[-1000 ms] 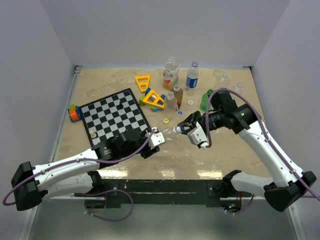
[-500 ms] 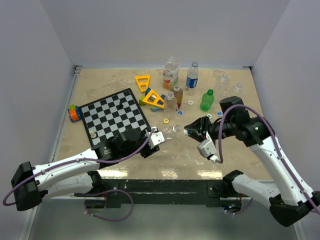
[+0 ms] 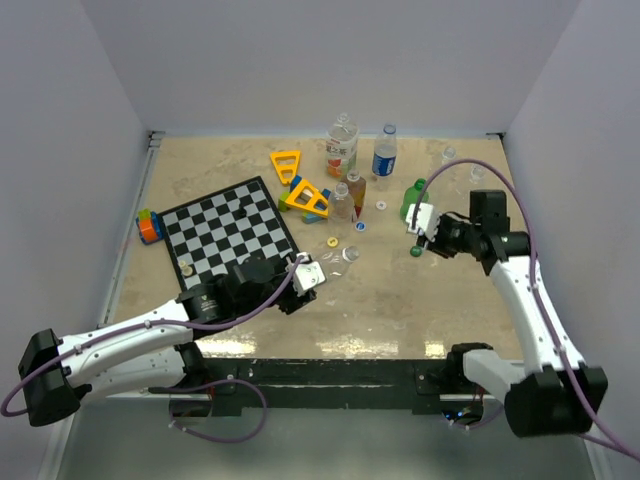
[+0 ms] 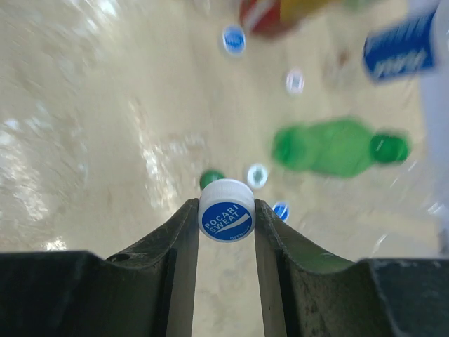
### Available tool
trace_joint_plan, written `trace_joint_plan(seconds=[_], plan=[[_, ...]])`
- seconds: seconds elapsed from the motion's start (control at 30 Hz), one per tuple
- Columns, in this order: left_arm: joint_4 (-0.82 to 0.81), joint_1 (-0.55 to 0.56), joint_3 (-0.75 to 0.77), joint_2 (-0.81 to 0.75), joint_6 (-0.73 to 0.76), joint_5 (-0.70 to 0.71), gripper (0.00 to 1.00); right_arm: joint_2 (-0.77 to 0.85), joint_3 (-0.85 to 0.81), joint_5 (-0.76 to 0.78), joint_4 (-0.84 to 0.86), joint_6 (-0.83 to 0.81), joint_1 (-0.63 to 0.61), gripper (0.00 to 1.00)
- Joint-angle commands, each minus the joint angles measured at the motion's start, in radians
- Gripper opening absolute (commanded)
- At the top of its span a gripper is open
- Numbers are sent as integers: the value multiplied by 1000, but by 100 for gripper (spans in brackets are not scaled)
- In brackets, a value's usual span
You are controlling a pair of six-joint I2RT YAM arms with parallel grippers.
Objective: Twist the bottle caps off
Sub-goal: Place the bottle cap at the center of the board.
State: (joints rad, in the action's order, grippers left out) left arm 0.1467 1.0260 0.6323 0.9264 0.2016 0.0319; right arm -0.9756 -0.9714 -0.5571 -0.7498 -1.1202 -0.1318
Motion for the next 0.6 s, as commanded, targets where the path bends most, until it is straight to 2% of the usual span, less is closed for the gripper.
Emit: trace_joint_plan(seconds=[0.0, 0.13, 0.4, 0.57], plan=[[-30, -4, 35, -32, -1, 10, 0, -150, 45, 71, 101, 56, 207, 0], [-29, -4, 38, -32, 1, 3, 0, -250, 112, 152, 253, 92, 253, 0], [-30, -4, 38, -24, 1, -6, 0, -368, 184, 175, 472, 131, 253, 15], [-29, -4, 38, -23, 1, -10, 0, -457, 188, 168, 533, 149, 251, 27]])
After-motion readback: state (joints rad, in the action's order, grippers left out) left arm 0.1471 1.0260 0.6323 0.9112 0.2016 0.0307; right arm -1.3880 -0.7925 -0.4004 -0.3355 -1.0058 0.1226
